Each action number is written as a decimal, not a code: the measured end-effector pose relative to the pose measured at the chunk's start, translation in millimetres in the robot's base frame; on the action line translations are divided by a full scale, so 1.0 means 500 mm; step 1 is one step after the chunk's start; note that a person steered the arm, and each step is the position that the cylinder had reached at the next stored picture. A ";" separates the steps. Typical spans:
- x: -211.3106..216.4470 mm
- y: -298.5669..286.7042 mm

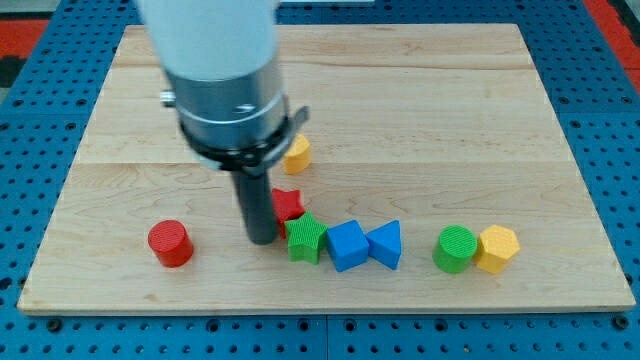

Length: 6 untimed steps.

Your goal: Move the red star close to the yellow heart

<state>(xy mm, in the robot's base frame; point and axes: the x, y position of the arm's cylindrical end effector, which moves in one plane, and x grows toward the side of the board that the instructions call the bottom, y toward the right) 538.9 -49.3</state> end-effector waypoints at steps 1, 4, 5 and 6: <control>0.000 0.065; -0.018 -0.032; -0.037 -0.026; 0.002 -0.022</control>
<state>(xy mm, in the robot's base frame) 540.0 -60.6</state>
